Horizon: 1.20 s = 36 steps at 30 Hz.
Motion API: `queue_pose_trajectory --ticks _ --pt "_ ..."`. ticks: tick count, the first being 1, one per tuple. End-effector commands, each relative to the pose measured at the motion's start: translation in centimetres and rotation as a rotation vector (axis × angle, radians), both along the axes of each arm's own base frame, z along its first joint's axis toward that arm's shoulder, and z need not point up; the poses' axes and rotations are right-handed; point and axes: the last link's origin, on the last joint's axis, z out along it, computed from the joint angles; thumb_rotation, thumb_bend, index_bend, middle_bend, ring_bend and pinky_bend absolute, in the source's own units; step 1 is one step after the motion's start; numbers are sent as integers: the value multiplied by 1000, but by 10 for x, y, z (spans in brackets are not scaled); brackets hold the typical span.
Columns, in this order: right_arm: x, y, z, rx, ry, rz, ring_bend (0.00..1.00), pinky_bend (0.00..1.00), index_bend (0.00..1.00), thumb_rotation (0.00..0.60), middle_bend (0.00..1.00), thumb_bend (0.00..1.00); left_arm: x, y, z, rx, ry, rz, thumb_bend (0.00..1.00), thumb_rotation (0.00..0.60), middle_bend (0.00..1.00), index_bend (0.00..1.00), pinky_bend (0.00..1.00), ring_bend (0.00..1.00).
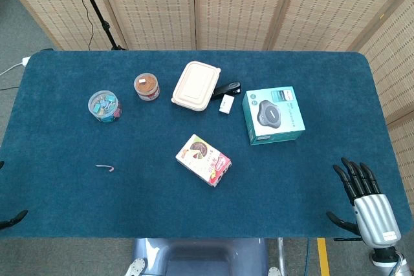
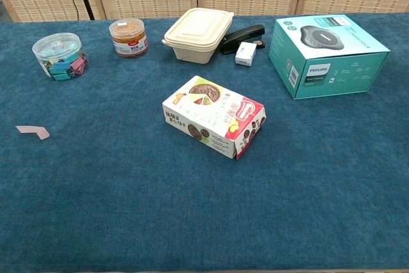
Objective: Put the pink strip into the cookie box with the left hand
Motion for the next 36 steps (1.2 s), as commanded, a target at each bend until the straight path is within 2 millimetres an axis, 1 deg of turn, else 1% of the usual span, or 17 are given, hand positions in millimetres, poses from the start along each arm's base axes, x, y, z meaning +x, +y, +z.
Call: queue_pose_trajectory --ticks 1,7,19,21,24,26,29,32,34,36 --pt "0 0 0 1 -1 0 0 0 0 600 0 0 0 0 0 -1 -1 1 0 600 0 0 0 0" --pt "1 0 0 1 -6 1 0 0 0 600 0 0 -1 1 -1 -8 -2 0 0 600 0 0 0 0" --pt "0 0 2 3 -16 -3 0 0 0 600 0 0 -5 21 -9 -49 -12 10 0 600 0 10 0 0" --pt "-1 0 3 4 -21 -3 0 0 0 600 0 0 -6 25 -13 -62 -15 16 3 600 0 89 0 0" --pt "-2 0 4 14 -39 -14 0 0 0 600 0 0 -5 49 -23 -88 -2 -1 27 600 0 221 0 0" --pt "-2 1 5 26 -52 -11 0 0 0 600 0 0 -6 58 -30 -112 -3 4 33 600 0 270 0 0" --pt "-1 0 7 25 -62 -5 0 0 0 600 0 0 -8 73 -42 -154 -7 20 47 600 0 291 0 0" --pt "-2 0 8 30 -73 -4 0 0 0 600 0 0 -11 89 -54 -176 -1 36 96 600 0 305 0 0" --pt "-2 0 9 30 -77 -4 0 0 0 600 0 0 -12 97 -61 -183 3 48 111 600 0 318 0 0" --pt "-3 0 11 27 -86 -5 0 0 0 600 0 0 -12 105 -71 -196 11 51 118 600 0 359 0 0"
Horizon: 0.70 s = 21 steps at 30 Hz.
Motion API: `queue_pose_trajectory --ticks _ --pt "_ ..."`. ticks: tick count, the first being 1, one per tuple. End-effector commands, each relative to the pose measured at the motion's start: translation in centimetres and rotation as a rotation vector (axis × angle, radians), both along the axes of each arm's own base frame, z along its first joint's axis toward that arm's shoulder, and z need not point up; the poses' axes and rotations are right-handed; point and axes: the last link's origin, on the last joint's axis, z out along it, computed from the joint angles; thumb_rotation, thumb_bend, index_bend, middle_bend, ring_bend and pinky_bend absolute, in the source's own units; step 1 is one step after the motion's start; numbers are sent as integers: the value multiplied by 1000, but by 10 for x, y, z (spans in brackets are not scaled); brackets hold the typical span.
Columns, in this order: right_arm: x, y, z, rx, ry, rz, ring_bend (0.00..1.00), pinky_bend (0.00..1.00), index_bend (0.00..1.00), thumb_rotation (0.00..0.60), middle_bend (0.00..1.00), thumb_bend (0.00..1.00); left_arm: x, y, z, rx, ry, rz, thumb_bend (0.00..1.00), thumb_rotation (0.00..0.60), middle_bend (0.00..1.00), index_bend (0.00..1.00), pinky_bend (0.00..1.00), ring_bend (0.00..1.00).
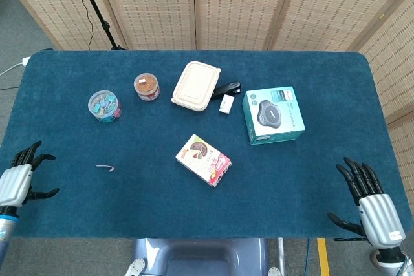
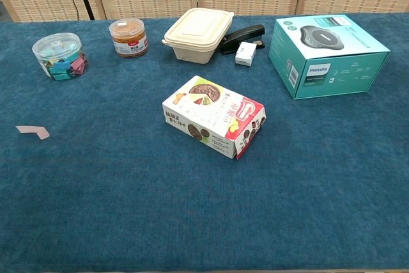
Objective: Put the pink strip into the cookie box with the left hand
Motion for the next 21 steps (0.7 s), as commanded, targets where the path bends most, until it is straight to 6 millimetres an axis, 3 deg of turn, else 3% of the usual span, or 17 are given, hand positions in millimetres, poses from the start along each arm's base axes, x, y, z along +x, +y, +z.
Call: queue_pose_trajectory --ticks 1,12,21 --pt "-1 0 3 -5 -9 -3 0 0 0 600 0 0 2 19 -17 -18 21 -1 121 600 0 372 0 0" --pt "-2 -1 7 -9 -25 -5 0 0 0 600 0 0 19 47 -53 -35 54 -24 292 600 0 420 0 0" --pt "-3 -1 8 -8 -33 -8 0 0 0 600 0 0 28 59 -84 -64 51 -23 316 600 0 422 0 0"
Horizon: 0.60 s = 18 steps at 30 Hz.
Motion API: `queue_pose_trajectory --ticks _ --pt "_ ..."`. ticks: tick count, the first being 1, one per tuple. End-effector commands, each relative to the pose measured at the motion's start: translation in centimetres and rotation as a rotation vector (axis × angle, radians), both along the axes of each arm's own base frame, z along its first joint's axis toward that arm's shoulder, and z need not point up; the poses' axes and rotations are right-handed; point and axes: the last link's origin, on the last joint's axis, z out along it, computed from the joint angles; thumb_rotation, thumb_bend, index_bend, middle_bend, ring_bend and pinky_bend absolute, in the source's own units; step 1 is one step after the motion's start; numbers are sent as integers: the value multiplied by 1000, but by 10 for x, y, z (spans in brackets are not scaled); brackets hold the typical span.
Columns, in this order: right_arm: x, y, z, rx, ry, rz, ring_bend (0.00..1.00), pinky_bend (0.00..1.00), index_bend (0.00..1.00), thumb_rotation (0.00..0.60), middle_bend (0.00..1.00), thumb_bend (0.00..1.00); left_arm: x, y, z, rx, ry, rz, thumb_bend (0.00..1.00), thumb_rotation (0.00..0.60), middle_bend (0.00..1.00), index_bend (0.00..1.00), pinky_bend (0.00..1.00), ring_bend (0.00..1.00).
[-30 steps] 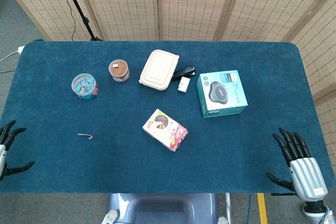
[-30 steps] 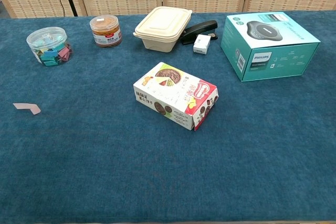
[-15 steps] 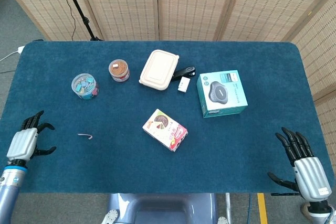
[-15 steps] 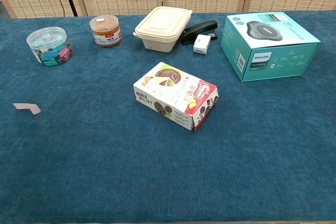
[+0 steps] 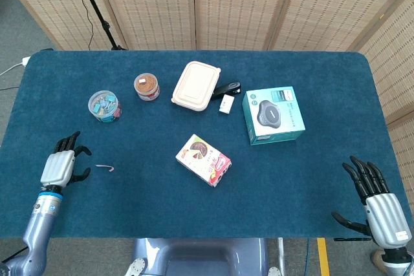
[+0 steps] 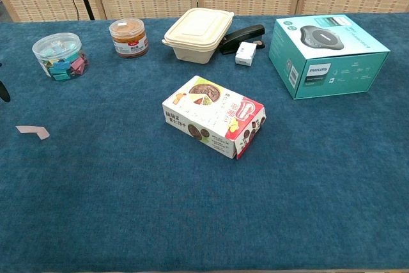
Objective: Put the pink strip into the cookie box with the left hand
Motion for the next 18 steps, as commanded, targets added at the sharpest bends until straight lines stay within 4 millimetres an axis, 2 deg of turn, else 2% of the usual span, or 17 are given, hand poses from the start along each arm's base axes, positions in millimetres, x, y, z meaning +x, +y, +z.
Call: queue_pose_trajectory --ticks 1,18 --pt "-1 0 0 1 -1 -2 0 0 0 600 0 0 0 4 -7 -12 0 9 317 600 0 422 0 0" --pt "-2 -1 3 0 -11 -6 0 0 2 600 0 0 -4 9 -28 -36 5 27 340 600 0 440 0 0"
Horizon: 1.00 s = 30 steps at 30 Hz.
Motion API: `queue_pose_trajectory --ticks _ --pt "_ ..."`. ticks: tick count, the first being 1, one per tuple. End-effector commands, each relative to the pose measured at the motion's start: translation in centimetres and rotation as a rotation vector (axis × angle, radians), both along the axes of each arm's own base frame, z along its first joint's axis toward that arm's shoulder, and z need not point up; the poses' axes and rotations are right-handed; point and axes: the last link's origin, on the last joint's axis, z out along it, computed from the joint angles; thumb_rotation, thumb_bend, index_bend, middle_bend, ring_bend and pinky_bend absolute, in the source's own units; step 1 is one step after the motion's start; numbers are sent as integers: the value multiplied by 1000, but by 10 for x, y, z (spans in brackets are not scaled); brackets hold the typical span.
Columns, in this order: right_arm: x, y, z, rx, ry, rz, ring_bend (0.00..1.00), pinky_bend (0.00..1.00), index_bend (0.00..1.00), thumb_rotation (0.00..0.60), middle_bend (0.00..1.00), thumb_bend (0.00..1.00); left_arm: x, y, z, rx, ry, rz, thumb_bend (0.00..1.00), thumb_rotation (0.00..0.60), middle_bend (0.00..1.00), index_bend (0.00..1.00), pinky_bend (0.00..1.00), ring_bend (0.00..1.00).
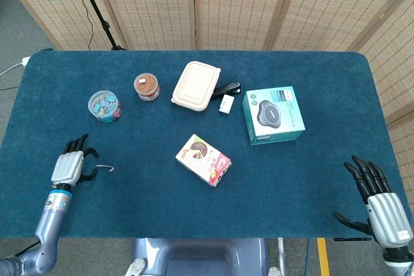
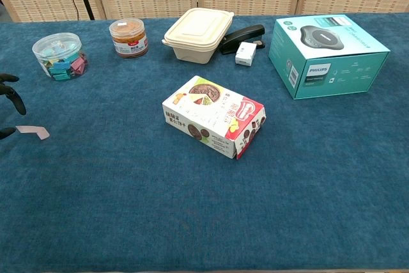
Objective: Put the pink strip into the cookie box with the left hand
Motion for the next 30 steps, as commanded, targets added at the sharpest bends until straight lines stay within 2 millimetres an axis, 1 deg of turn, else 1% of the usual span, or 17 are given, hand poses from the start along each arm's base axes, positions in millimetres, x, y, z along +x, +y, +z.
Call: queue_pose_trajectory --ticks 1,10,24,30 --pt "0 0 1 0 -3 1 0 0 3 600 0 0 -1 2 -3 2 -2 3 340 600 0 441 0 0" --pt "-1 0 1 5 -8 1 0 0 7 600 0 0 -2 3 -11 11 -13 7 347 600 0 469 0 0" --pt "-1 0 2 12 -17 2 0 0 12 600 0 0 0 4 -18 3 -9 13 368 600 0 502 0 0" --pt "-1 -1 2 14 -18 1 0 0 18 600 0 0 3 4 -22 -7 -5 16 374 600 0 537 0 0"
